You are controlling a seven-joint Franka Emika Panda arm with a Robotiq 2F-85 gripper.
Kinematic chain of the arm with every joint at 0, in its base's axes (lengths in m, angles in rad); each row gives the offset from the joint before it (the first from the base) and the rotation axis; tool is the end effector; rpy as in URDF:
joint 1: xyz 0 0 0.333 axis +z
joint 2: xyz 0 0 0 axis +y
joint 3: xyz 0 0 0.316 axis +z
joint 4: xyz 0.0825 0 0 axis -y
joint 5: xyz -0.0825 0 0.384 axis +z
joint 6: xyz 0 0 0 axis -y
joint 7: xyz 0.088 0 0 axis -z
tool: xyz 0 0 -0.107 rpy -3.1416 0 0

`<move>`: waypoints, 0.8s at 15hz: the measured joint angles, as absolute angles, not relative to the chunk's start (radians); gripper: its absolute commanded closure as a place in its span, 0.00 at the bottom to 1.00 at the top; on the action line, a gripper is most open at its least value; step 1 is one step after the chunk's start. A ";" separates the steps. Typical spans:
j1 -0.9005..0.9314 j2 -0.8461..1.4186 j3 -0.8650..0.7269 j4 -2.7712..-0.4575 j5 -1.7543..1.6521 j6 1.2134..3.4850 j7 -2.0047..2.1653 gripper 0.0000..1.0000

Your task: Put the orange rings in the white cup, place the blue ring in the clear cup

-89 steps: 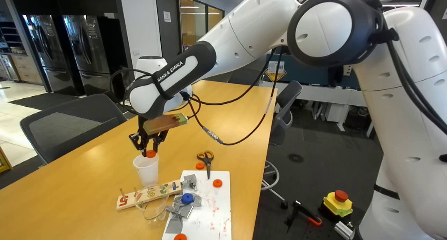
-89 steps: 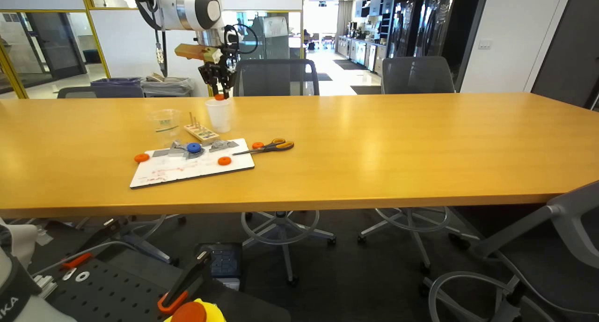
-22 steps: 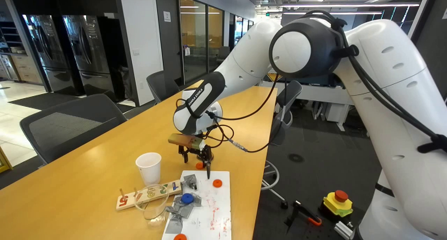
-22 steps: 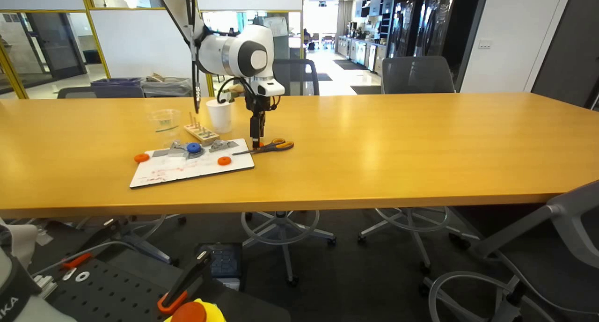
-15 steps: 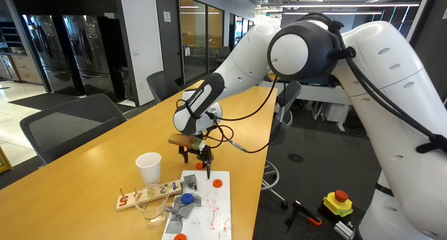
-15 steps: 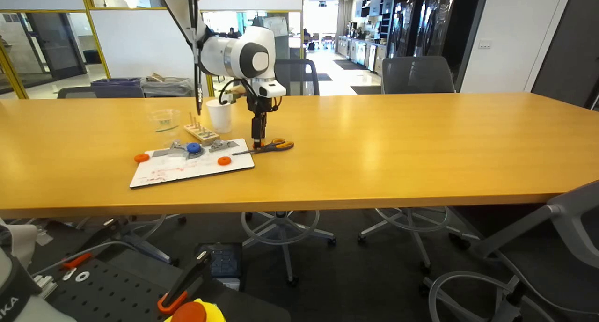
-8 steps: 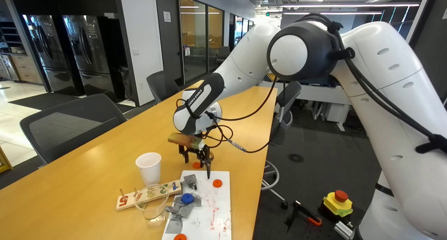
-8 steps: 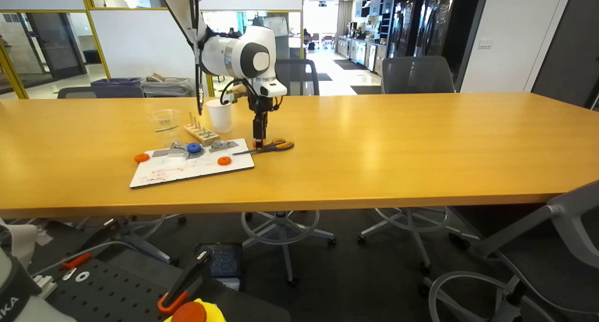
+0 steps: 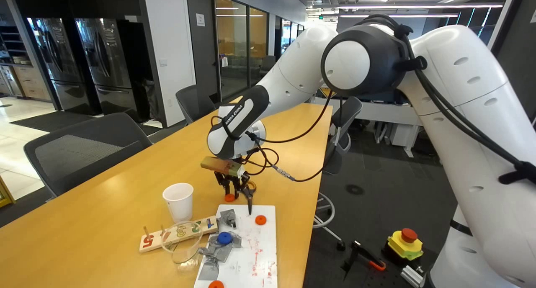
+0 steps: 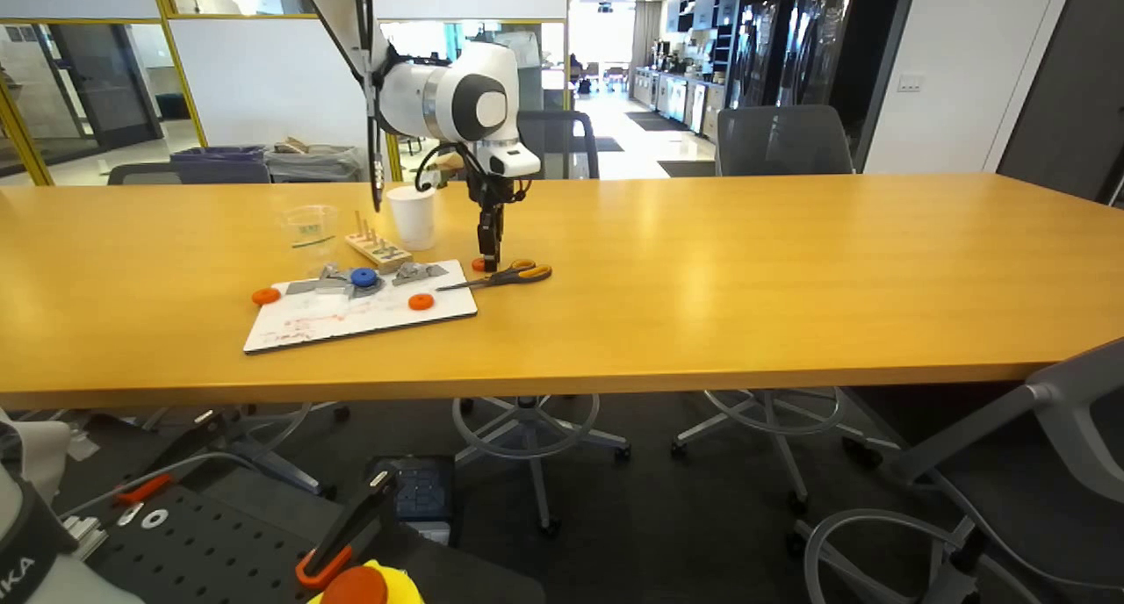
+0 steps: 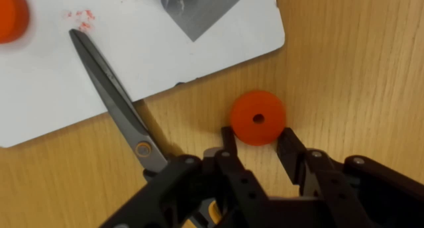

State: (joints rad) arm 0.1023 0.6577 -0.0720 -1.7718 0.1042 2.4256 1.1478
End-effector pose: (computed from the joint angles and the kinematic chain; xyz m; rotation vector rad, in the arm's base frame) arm 0.6592 0.0239 0.1895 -2.5930 1.7385 0.0225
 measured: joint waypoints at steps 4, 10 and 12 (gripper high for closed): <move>0.102 0.658 -0.072 -1.772 0.104 2.430 1.148 0.83; 0.104 0.640 -0.069 -1.776 0.104 2.458 1.147 0.83; 0.107 0.620 -0.064 -1.784 0.104 2.472 1.146 0.83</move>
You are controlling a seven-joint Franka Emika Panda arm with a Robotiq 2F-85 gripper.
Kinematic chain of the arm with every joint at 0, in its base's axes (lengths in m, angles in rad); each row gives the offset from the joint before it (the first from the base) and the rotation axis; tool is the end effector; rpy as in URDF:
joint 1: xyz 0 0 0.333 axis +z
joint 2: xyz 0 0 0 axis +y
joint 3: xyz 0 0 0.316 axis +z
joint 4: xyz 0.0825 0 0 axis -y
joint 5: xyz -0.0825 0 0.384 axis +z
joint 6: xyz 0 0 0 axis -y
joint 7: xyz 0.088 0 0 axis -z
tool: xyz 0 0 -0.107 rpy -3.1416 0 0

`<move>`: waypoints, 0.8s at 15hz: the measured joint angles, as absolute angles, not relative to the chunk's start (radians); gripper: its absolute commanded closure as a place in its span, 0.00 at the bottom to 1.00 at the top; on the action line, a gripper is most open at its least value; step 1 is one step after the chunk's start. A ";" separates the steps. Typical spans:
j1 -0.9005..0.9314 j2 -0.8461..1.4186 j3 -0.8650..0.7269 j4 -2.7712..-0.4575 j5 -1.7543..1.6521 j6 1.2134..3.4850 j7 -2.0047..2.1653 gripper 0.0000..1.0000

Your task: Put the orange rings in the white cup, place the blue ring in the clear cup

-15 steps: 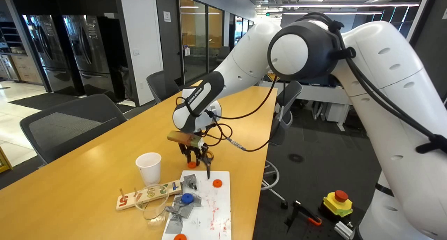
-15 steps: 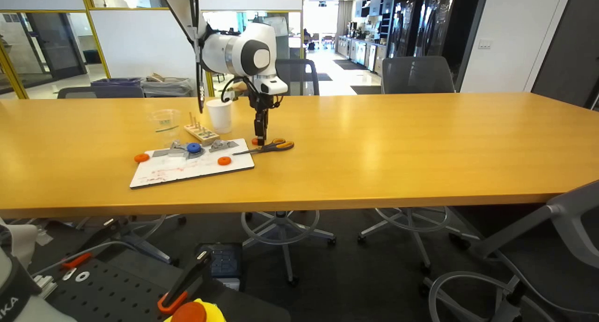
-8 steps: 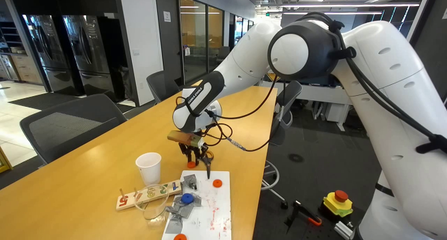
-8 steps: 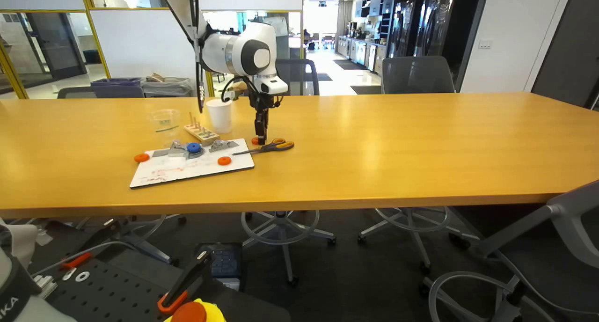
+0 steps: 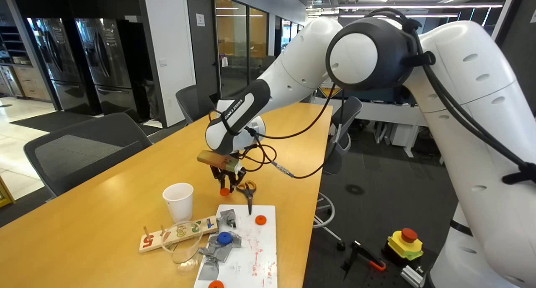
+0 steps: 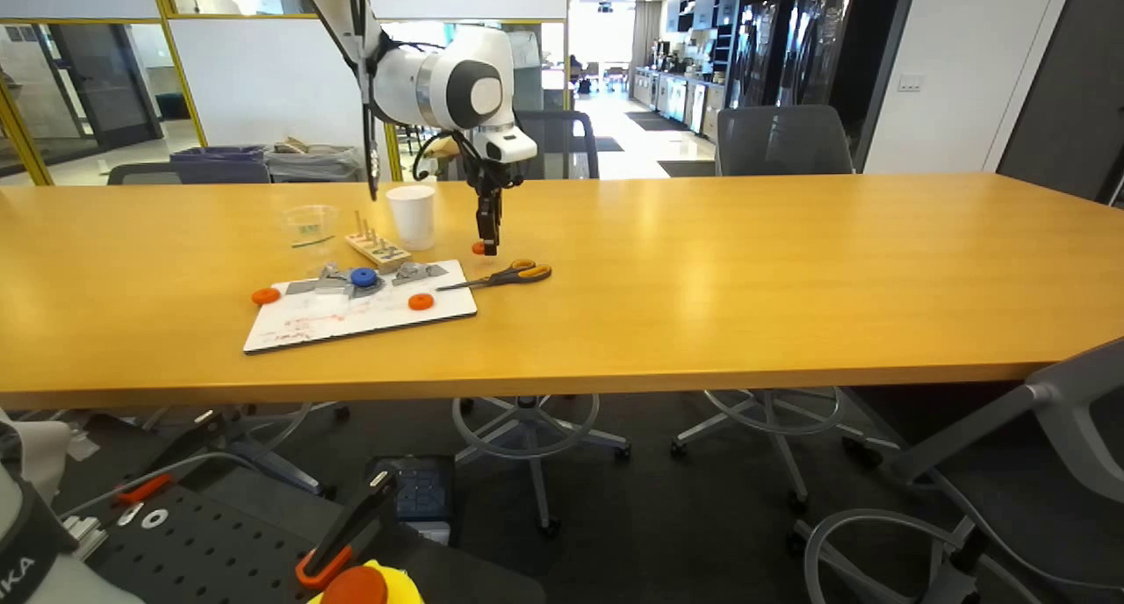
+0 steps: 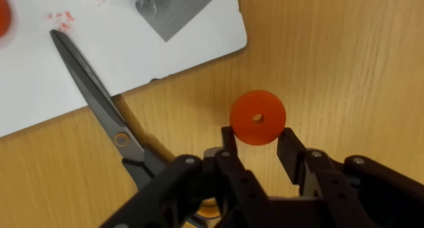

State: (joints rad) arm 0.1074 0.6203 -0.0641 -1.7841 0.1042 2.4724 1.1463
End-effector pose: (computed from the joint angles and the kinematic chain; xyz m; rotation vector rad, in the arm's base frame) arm 0.6644 0.0320 0.2133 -2.5653 1.6978 -0.0630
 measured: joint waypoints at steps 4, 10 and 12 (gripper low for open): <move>0.135 0.556 -0.049 -1.806 0.104 2.501 1.145 0.83; 0.214 0.460 -0.032 -1.813 0.087 2.505 1.148 0.83; 0.233 0.443 -0.028 -1.813 0.080 2.505 1.148 0.83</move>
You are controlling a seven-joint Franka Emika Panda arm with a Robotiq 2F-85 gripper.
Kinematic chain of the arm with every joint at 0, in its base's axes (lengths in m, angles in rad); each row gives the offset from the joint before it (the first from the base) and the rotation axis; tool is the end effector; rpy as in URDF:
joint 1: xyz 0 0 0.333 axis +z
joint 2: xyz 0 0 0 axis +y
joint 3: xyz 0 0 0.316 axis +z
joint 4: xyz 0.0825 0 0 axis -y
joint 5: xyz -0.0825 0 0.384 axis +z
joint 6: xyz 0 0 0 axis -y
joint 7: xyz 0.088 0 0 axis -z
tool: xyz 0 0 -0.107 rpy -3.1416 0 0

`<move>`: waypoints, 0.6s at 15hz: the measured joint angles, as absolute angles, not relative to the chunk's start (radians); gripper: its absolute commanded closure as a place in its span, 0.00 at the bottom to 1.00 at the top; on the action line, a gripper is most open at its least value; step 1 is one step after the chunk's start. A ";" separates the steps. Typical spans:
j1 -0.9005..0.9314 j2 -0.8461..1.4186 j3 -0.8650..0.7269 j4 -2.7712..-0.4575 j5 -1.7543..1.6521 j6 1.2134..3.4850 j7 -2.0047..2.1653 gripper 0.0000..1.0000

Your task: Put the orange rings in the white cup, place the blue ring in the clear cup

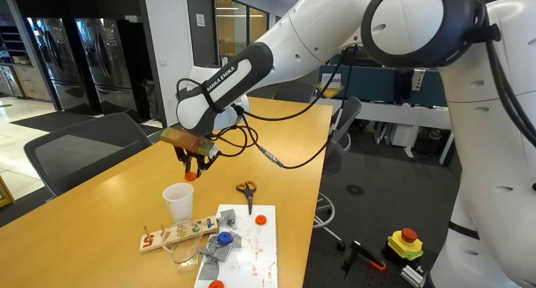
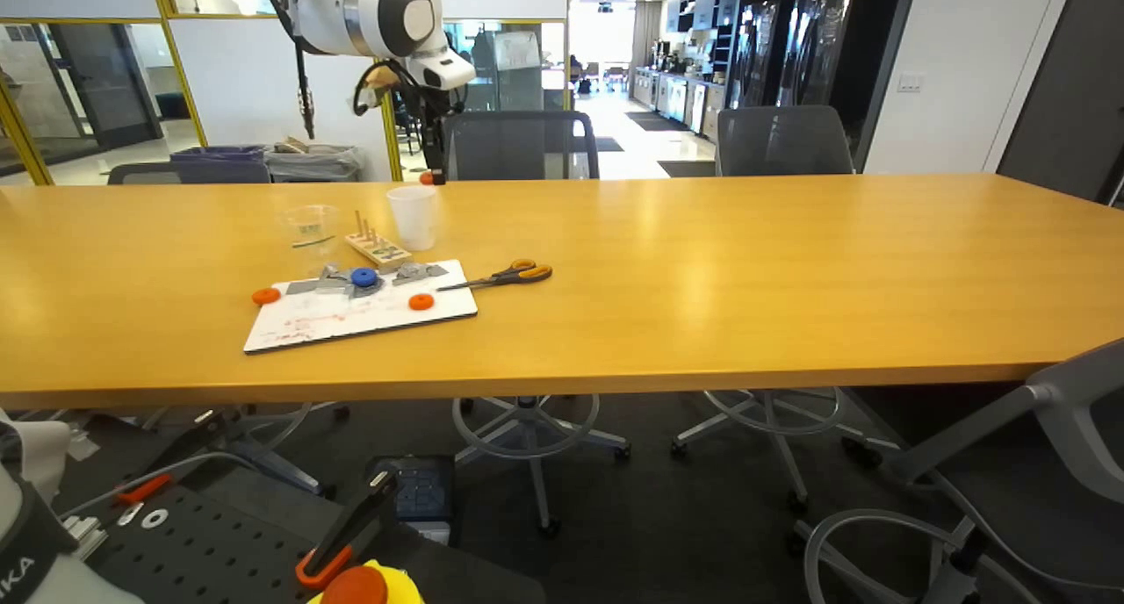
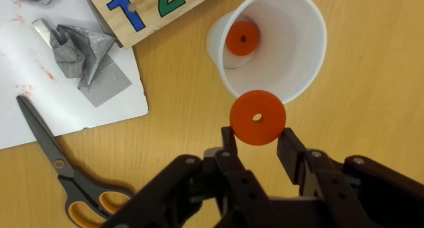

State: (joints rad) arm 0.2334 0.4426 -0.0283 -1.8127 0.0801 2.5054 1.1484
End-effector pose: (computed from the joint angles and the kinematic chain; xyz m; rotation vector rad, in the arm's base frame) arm 0.6570 0.1378 0.3225 -2.5823 1.4065 -0.2481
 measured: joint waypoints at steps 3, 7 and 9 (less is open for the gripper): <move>0.246 0.436 -0.015 -1.810 0.079 2.505 1.148 0.83; 0.247 0.444 0.000 -1.803 0.079 2.504 1.148 0.83; 0.247 0.454 0.002 -1.795 0.079 2.504 1.148 0.83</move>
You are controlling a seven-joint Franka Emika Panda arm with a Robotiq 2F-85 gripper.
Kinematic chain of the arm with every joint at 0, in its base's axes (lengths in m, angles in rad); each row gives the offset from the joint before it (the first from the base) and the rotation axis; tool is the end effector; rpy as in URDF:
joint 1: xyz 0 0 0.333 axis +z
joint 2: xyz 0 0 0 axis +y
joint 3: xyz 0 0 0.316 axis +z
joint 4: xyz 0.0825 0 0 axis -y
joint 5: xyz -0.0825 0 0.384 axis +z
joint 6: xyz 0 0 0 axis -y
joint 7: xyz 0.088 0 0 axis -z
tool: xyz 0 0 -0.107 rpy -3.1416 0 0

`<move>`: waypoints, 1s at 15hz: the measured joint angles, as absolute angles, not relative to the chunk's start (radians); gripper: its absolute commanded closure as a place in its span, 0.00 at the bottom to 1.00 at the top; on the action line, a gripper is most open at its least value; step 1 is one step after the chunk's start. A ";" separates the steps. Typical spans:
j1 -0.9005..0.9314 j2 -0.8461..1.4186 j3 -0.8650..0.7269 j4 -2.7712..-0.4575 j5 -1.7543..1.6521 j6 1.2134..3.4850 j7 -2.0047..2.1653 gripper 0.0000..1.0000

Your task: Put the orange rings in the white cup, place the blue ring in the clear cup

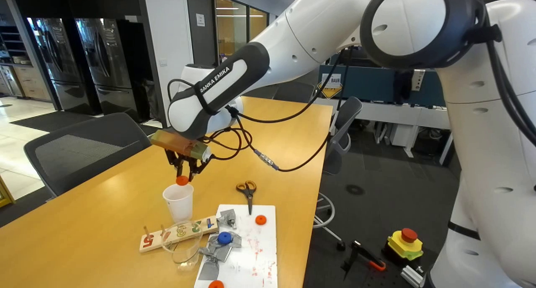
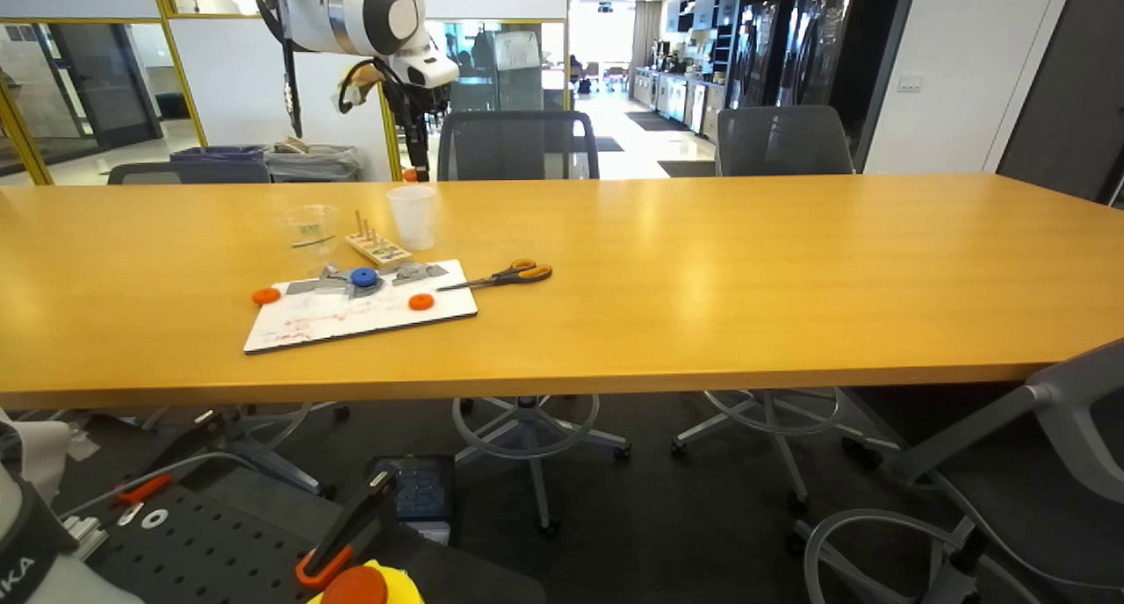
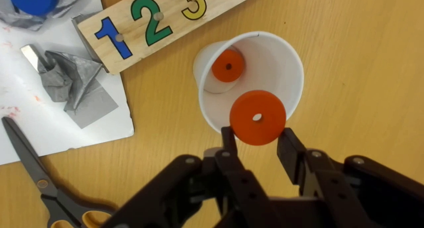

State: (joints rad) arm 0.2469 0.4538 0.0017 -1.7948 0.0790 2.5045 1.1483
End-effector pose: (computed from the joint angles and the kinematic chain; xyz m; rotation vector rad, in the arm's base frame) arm 0.6551 0.1656 0.3231 -2.5965 1.3475 -0.2355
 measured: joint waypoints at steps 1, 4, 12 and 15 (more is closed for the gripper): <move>0.247 0.459 0.002 -1.791 0.079 2.504 1.148 0.80; 0.247 0.474 0.002 -1.781 0.079 2.504 1.148 0.30; 0.247 0.479 0.002 -1.775 0.073 2.493 1.138 0.00; 0.240 0.439 0.000 -1.809 0.047 2.454 1.082 0.00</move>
